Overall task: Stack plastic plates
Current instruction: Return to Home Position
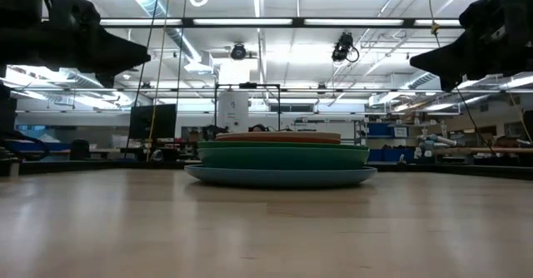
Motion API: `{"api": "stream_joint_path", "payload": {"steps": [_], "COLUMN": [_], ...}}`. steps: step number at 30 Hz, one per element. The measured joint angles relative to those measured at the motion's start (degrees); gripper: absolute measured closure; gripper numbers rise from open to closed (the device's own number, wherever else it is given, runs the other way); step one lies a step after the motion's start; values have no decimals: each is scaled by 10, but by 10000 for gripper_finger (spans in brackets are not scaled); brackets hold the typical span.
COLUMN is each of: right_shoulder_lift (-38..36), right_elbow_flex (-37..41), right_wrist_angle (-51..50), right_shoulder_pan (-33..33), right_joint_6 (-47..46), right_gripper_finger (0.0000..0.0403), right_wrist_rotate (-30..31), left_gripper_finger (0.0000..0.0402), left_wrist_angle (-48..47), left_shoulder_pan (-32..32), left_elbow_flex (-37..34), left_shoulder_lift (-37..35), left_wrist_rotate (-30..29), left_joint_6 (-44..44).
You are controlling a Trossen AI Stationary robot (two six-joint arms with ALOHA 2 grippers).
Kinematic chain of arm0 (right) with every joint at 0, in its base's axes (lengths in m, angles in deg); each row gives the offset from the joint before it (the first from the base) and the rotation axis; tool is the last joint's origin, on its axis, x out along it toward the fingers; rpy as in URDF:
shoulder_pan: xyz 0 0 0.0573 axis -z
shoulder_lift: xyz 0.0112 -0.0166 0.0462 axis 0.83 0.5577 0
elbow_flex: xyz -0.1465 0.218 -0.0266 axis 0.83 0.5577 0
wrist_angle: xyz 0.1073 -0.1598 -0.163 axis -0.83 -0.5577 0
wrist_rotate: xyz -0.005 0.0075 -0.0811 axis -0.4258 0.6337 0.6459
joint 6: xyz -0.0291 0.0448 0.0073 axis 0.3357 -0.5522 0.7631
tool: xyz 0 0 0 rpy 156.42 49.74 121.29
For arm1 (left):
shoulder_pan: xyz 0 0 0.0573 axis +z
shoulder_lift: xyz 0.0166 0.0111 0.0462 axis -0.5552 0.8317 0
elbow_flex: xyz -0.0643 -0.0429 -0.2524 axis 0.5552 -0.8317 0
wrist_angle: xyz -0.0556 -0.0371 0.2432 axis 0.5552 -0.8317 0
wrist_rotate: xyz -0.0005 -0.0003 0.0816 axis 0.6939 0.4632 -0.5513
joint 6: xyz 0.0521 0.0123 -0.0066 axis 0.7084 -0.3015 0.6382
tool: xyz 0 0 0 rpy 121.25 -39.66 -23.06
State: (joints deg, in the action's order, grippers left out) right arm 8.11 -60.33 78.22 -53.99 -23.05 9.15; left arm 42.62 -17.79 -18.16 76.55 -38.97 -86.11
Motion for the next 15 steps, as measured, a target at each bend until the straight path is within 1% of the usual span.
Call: {"api": "stream_joint_path", "payload": {"steps": [1,4,8,11,15], "right_shoulder_lift": [0,0,0,0,0], "right_elbow_flex": [0,0,0,0,0], "right_wrist_angle": [0,0,0,0,0], "right_shoulder_pan": [0,0,0,0,0], "right_joint_6": [0,0,0,0,0], "right_gripper_finger": [379,380,380,380,380], "right_wrist_rotate": [0,0,0,0,0], "left_gripper_finger": [286,286,286,286,285], "left_wrist_angle": [-6,-22,-14,-15,-19], "left_shoulder_pan": [-10,-54,-110,-124,-125], "left_elbow_flex": [0,0,0,0,0], "left_shoulder_lift": [0,0,0,0,1], "left_wrist_rotate": [-19,-38,-41,-42,-43], "left_joint_6": [2,38,95,111,78]}}
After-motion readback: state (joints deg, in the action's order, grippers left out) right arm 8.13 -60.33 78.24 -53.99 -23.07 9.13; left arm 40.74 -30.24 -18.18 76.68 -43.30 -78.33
